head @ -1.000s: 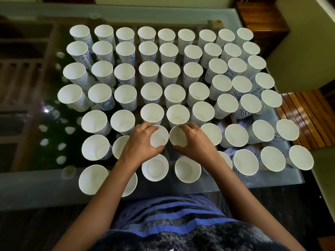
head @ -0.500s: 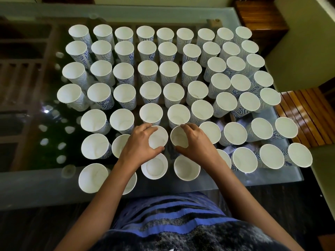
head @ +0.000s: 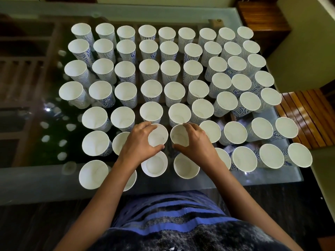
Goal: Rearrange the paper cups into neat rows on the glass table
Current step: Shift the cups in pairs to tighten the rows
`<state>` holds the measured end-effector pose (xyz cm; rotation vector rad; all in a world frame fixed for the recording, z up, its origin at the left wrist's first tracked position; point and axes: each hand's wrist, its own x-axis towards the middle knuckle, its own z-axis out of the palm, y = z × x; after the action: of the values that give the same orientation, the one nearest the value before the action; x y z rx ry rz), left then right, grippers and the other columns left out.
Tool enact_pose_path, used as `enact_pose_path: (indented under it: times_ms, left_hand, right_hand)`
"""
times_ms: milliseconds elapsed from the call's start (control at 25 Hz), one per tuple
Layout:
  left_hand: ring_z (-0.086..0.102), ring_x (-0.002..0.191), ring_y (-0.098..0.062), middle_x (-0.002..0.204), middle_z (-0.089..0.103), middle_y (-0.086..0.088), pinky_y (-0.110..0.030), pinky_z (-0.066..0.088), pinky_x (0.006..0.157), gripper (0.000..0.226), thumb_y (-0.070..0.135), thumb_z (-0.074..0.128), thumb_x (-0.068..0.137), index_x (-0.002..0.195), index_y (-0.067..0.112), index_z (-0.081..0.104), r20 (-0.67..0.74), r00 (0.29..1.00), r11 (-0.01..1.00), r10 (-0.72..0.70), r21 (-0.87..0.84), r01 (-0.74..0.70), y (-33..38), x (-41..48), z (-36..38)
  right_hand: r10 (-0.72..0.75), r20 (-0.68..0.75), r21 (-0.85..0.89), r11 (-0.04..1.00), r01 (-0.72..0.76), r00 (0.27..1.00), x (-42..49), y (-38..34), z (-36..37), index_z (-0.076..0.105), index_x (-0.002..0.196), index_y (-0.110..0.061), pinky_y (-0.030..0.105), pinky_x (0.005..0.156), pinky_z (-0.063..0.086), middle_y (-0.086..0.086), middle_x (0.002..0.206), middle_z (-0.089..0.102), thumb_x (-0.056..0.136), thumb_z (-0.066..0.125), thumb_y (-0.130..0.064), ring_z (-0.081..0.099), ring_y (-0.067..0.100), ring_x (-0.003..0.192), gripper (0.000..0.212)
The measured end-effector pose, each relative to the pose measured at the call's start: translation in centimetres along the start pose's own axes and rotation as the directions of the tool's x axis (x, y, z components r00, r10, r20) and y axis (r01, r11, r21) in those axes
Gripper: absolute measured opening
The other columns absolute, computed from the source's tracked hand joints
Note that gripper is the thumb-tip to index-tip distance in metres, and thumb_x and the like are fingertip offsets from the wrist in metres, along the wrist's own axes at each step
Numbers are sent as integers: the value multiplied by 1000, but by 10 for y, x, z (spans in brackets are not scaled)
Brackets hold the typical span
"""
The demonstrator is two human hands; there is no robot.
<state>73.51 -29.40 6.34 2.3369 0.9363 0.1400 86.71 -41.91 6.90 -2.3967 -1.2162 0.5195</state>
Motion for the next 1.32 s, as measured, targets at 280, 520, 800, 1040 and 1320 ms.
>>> enact_pose_path:
  times_ms: [280, 520, 800, 1040, 1320]
  left_hand:
    - [47, 120, -24, 128, 54, -11, -31, 35, 101, 63, 31, 81, 65, 120, 10, 59, -42, 999, 1000, 0, -10, -1, 0, -16, -8]
    - [54, 111, -27, 117, 61, -11, -31, 39, 92, 51, 24, 80, 68, 114, 8, 64, -82, 996, 999, -36, -6, 36, -8, -63, -16]
    - [57, 103, -28, 112, 63, -11, -30, 40, 90, 59, 27, 86, 58, 109, 5, 66, -119, 989, 996, -86, 12, 88, -26, -107, -17]
    - [49, 115, -24, 124, 55, -5, -29, 34, 99, 71, 30, 86, 57, 120, 12, 60, 19, 1000, 1000, -23, 14, 23, -59, -117, -28]
    - [45, 120, -27, 129, 52, -10, -33, 34, 101, 66, 26, 82, 62, 122, 11, 58, 121, 976, 983, 180, 23, -184, -90, -106, -42]
  right_hand:
    - [-85, -17, 34, 996, 85, 996, -9, -4, -7, 49, 127, -1, 35, 96, 39, 19, 131, 48, 71, 78, -25, 48, 34, 118, 67]
    - [-242, 94, 73, 969, 236, 966, -35, -19, -1, 50, 128, -5, 36, 91, 45, 16, 128, 51, 75, 75, -29, 52, 30, 114, 64]
    - [-299, 183, 53, 954, 294, 936, -47, -35, 22, 51, 126, 0, 38, 98, 41, 21, 131, 47, 70, 79, -25, 46, 34, 120, 68]
    - [-211, 141, 0, 977, 214, 967, -55, -52, 42, 50, 125, 0, 38, 96, 40, 21, 129, 48, 67, 80, -24, 46, 36, 117, 70]
    - [-46, 48, -26, 999, 48, 998, -73, -74, 58, 50, 125, 4, 38, 96, 41, 22, 125, 52, 64, 80, -15, 51, 37, 112, 70]
